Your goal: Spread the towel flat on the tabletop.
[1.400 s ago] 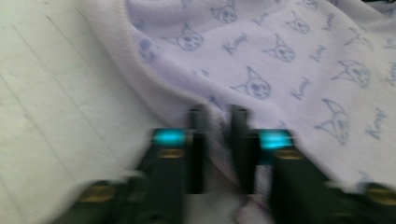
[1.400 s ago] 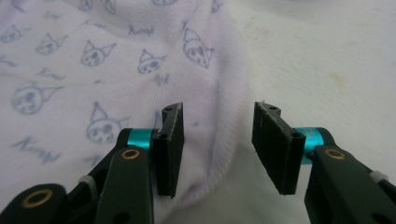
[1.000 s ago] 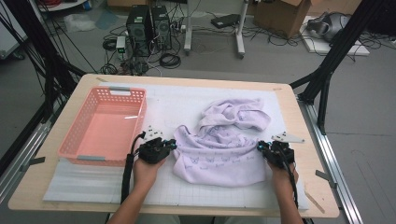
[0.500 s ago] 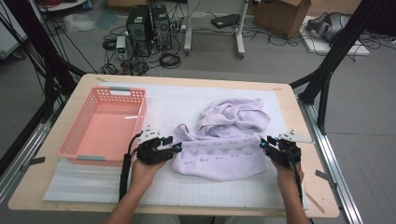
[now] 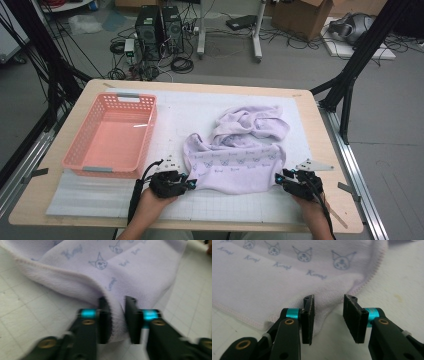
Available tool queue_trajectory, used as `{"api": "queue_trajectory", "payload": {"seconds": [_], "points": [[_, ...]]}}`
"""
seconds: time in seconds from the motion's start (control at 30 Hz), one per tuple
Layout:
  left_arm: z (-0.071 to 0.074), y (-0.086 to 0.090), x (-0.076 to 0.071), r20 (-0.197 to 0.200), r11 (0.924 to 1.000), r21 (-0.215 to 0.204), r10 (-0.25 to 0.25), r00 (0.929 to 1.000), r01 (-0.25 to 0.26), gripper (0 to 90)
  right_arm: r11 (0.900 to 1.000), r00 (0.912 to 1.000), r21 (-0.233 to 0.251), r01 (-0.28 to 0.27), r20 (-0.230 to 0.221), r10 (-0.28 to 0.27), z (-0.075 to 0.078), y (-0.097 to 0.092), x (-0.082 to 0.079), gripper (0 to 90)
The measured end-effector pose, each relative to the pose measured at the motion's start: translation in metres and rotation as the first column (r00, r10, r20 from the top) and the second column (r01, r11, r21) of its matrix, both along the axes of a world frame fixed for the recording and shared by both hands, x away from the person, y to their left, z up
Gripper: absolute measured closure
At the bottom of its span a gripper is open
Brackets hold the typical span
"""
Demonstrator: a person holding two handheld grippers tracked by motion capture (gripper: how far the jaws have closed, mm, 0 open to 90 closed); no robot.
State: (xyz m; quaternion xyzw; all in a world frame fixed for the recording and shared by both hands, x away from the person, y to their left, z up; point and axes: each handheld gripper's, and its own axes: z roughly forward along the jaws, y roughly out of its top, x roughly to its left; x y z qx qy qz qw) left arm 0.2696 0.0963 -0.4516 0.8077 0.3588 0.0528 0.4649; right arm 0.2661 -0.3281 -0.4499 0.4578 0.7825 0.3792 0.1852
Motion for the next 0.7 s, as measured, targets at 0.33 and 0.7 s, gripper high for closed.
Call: {"api": "queue_trajectory", "payload": {"seconds": [0.33,0.7], "points": [[0.015,0.036,-0.017,0.011,0.9898,-0.119,0.08,0.9968,-0.078,86.3,0.9972,0.9991,-0.069,-0.027,-0.036,0.025,0.009,0.004,-0.006,87.4],[0.013,0.035,-0.022,0.047,0.9854,-0.158,0.072,0.9963,-0.064,48.4,0.9991,0.9994,0.027,-0.034,0.012,0.033,0.032,-0.025,-0.028,65.3]]}}
